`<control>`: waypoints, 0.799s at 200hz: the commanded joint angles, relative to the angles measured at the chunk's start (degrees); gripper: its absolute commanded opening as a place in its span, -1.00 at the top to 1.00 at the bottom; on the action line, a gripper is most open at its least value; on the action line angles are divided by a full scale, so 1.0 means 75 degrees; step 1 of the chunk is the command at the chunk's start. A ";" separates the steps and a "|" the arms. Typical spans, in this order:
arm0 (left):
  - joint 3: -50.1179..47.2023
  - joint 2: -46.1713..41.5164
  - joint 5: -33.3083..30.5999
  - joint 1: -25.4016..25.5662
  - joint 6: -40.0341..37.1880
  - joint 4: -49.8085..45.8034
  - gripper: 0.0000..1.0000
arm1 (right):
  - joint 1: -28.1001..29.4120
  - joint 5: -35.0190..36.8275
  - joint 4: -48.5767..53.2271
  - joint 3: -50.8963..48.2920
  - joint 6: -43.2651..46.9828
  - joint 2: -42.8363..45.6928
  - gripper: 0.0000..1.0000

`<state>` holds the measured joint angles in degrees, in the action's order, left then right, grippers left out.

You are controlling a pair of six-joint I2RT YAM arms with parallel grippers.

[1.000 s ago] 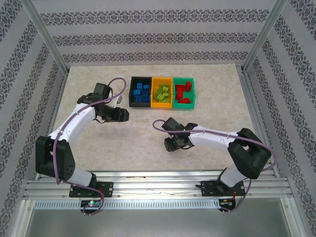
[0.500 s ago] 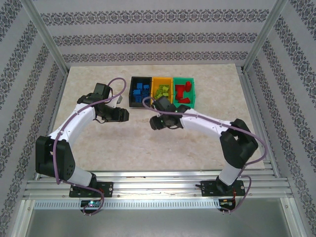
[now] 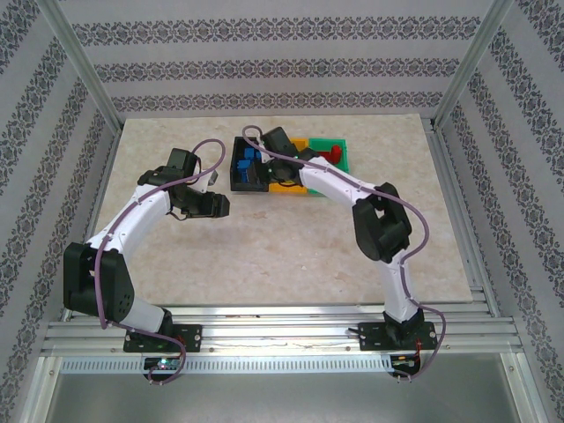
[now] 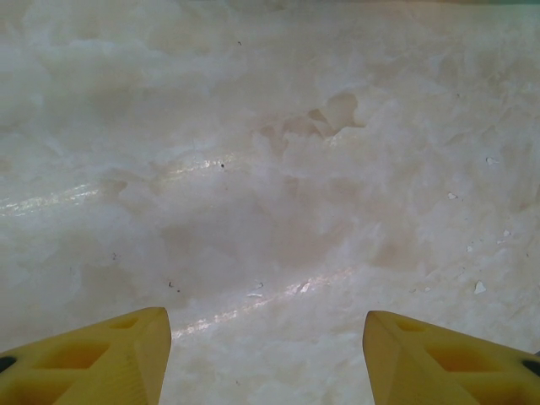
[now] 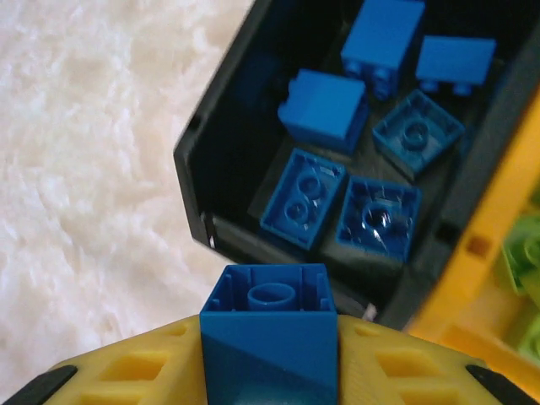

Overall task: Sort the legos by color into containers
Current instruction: Place the lego in the container.

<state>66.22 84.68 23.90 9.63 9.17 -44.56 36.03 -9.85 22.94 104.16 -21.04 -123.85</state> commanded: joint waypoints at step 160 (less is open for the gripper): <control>-0.0099 -0.0109 0.0093 -0.0089 -0.0122 -0.0123 -0.24 | 0.0176 0.0262 -0.0887 -0.1240 -0.0197 0.1084 -0.11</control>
<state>66.22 84.68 23.97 9.63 9.17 -44.56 36.82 -10.57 19.81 100.27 -23.79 -123.66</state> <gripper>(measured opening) 0.623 0.553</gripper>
